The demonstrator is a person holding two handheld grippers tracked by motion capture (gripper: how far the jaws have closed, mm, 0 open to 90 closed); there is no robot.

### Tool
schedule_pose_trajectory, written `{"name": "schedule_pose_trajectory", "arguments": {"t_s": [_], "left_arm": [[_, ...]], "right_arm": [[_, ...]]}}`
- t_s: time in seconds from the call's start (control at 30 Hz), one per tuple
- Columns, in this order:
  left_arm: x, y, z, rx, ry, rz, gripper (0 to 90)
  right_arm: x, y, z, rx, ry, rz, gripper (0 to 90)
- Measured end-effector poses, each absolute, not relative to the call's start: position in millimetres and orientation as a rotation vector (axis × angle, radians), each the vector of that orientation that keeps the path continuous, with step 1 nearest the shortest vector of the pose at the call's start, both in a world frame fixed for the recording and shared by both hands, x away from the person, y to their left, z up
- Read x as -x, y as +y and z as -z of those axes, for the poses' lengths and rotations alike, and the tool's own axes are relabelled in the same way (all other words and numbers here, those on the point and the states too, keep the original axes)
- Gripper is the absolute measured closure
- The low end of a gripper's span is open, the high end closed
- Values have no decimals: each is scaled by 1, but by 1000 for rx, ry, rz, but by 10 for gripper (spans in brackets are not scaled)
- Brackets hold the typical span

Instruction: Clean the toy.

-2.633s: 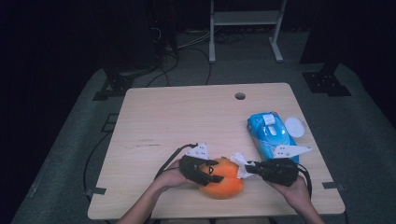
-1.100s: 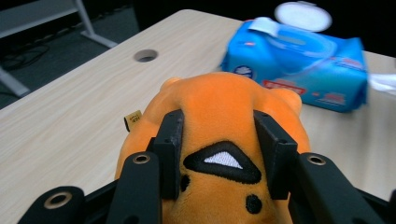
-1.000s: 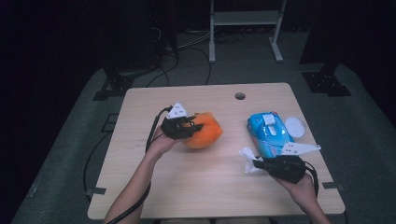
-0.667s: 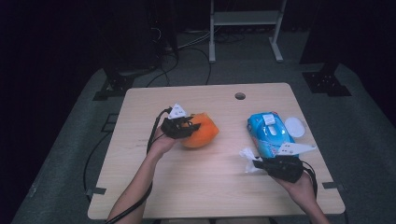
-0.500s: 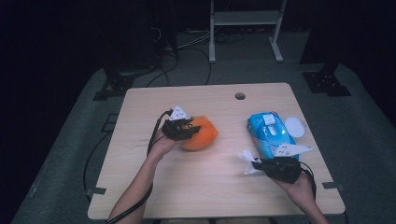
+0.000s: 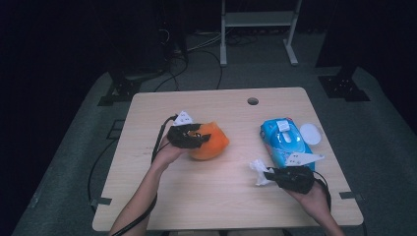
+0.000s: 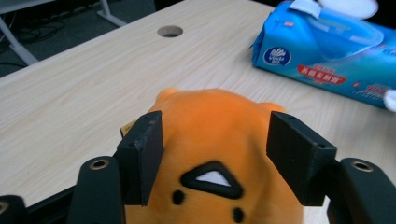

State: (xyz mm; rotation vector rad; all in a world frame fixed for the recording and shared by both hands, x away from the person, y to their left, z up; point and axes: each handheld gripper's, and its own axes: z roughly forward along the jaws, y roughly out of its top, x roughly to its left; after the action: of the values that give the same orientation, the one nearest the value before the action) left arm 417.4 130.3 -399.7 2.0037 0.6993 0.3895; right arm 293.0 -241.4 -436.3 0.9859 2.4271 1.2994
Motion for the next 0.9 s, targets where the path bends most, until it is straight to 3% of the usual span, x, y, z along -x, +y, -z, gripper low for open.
{"name": "schedule_pose_trajectory", "arguments": {"t_s": [0.53, 0.9], "left_arm": [[-406, 134, 385, -1996, 665, -394, 287], [-397, 147, 382, -1971, 688, -392, 247]], "right_arm": [[-294, -244, 437, -1004, 2409, -1314, 580], [-292, -246, 435, -1004, 2401, -1332, 555]]}}
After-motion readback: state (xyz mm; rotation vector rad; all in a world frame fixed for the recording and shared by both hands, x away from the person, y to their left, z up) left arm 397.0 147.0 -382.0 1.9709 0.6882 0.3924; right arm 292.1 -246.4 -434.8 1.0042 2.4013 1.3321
